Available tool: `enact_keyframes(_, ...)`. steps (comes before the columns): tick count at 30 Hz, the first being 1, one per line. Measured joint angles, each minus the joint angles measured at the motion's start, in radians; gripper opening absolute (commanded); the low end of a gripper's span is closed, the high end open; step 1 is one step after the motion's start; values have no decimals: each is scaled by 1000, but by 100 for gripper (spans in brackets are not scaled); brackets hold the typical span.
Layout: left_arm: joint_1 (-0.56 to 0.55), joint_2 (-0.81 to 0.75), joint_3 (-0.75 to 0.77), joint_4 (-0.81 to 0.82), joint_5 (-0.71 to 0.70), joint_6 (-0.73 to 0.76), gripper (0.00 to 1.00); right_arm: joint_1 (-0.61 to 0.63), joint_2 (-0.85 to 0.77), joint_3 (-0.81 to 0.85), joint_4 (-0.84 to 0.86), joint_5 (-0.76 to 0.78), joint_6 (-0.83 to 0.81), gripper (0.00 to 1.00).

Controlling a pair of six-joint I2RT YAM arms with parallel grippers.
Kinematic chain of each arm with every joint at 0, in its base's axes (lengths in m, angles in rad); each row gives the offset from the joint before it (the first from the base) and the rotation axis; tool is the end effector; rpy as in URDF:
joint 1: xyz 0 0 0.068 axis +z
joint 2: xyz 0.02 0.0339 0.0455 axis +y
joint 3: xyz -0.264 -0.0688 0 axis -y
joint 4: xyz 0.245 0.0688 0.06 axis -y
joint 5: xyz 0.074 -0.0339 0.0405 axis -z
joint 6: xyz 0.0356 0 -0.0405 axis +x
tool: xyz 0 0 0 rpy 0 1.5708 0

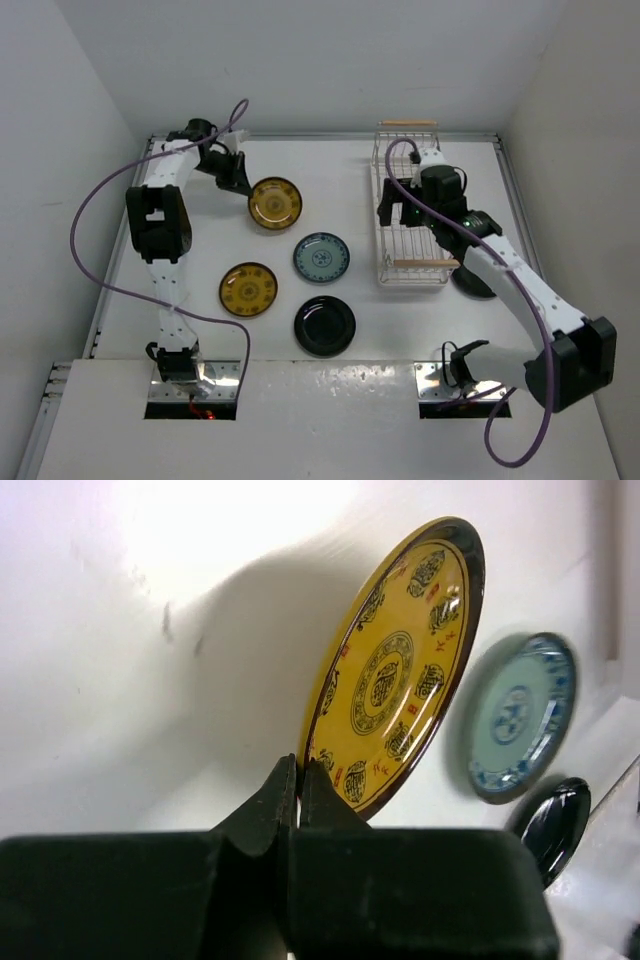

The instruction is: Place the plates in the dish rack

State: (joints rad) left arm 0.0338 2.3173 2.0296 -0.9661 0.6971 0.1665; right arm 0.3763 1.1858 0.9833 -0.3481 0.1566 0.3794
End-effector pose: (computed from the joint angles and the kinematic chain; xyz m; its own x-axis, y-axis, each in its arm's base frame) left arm 0.4833 -0.0065 0.1991 -0.9076 0.0965 -0.4085 0.3291 0.7677 -0.5499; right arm 0.2494 0.0926 0.3106 -0.5406 0.1797 -0.8218 -0.0421 0.9699 0.2398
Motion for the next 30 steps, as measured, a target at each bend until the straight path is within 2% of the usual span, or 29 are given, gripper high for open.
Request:
enact_keyframes(5,-37,-167,0,12,68,61,0,78,159,97,50,-174,-13,98)
enact_keyframes(9,-130,-349,-65,32,135,138,0,144,277,206,137,-265,-13,98)
enact_keyframes(12,-206,-429,-93,21,188,181,0,170,338,250,207,-319,3,87)
enact_keyframes(13,-224,-439,-98,19,207,192,0,171,353,254,226,-335,12,67)
enact_keyframes(16,-236,-438,-117,10,240,209,0,175,390,254,258,-374,45,35)
enact_keyframes(17,-232,-435,-124,6,241,214,0,174,396,252,264,-380,57,15)
enact_keyframes(18,-226,-431,-129,2,241,217,0,174,397,234,280,-392,90,0)
enact_keyframes(19,-220,-427,-133,2,241,225,6,173,394,225,290,-396,87,0)
enact_keyframes(20,-217,-424,-135,4,235,225,22,173,388,210,311,-401,97,0)
enact_keyframes(22,-216,-418,-135,11,211,206,65,182,364,170,339,-382,112,0)
enact_keyframes(25,-215,-415,-128,12,132,167,79,177,299,119,303,-292,101,0)
enact_keyframes(30,-206,-415,-136,20,-104,148,82,134,162,145,147,11,-1,0)
